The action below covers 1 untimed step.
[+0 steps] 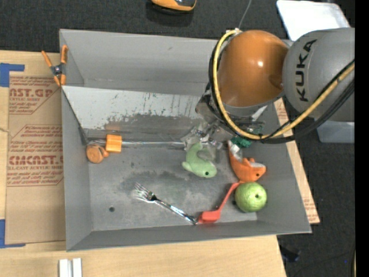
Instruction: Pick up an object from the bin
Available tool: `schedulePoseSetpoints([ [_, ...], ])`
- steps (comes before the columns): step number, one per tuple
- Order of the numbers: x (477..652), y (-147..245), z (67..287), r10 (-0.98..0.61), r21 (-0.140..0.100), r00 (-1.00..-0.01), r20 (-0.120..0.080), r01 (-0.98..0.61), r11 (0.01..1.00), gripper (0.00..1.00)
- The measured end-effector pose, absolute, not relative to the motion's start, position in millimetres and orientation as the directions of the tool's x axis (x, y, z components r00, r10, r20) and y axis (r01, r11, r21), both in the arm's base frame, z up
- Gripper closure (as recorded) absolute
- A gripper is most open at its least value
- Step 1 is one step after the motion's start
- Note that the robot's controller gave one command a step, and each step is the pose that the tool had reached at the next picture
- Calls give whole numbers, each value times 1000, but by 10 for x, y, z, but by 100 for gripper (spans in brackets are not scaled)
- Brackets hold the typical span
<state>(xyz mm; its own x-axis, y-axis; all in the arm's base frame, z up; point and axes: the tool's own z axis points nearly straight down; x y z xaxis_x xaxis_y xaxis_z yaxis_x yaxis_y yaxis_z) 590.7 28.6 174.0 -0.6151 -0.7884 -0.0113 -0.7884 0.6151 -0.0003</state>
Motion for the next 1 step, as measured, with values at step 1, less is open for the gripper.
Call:
schedulePoseSetpoints([
  [1,5921,286,2149,-788,-5,-615,-15,-788,616,100],
])
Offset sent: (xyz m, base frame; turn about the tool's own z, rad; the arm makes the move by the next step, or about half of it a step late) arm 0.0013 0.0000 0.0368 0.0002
